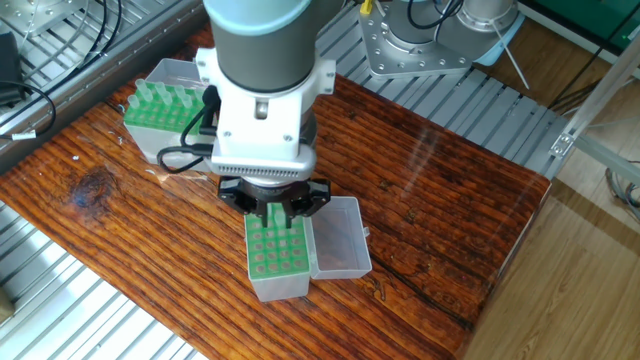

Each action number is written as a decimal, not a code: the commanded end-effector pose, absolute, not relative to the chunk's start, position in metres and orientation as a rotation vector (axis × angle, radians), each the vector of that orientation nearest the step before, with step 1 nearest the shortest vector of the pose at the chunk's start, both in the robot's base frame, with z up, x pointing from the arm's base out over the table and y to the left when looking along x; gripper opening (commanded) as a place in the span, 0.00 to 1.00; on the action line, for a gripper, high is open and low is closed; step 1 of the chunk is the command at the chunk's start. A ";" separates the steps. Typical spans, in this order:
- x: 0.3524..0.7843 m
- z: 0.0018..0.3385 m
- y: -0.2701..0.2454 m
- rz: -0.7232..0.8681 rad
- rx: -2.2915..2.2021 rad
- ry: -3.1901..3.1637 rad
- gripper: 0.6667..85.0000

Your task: Transfer all large pipette tips from one holder to another

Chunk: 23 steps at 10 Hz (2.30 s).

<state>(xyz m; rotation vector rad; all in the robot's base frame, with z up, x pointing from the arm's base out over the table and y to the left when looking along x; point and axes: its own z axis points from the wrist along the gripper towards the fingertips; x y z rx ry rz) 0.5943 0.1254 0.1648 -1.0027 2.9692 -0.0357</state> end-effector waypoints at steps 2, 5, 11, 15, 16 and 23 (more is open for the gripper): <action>0.591 0.153 0.128 -0.007 -1.033 2.963 0.38; 0.576 0.165 0.113 -0.059 -1.087 3.020 0.38; 0.600 0.161 0.106 -0.151 -1.011 2.962 0.40; 0.588 0.154 0.127 -0.024 -0.965 3.001 0.40; 0.590 0.151 0.130 -0.032 -0.949 2.999 0.40; 0.591 0.144 0.124 -0.077 -1.032 2.973 0.38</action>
